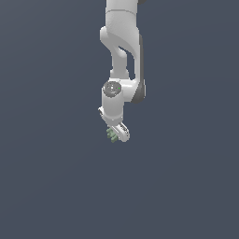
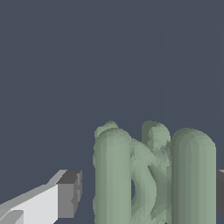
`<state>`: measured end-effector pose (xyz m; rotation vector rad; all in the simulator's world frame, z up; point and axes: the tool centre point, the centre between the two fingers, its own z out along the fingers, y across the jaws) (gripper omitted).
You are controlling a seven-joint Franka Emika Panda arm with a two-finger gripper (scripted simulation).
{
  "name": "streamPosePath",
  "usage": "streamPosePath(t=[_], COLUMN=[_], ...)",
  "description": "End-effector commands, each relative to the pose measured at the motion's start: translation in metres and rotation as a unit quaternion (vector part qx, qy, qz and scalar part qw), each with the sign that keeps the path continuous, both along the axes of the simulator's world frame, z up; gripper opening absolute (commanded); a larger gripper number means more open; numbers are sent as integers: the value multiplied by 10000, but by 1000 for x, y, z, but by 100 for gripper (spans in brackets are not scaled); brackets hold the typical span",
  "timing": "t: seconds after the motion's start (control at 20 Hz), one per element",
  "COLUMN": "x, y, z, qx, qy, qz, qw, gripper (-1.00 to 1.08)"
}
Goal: Pick up the object and move it to a goal position.
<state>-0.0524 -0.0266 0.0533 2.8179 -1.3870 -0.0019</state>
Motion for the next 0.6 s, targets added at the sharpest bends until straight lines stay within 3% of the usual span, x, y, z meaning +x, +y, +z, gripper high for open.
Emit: streamPosePath(t=[0.0,0.05,0.55], x=[1,1,1], y=[0,0,0], z=[-2,-2,-1], qx=[0,0,3], qy=[-7,-7,-16], qz=[0,0,2], qw=[10000,10000,10000], gripper=[100,-100,-100])
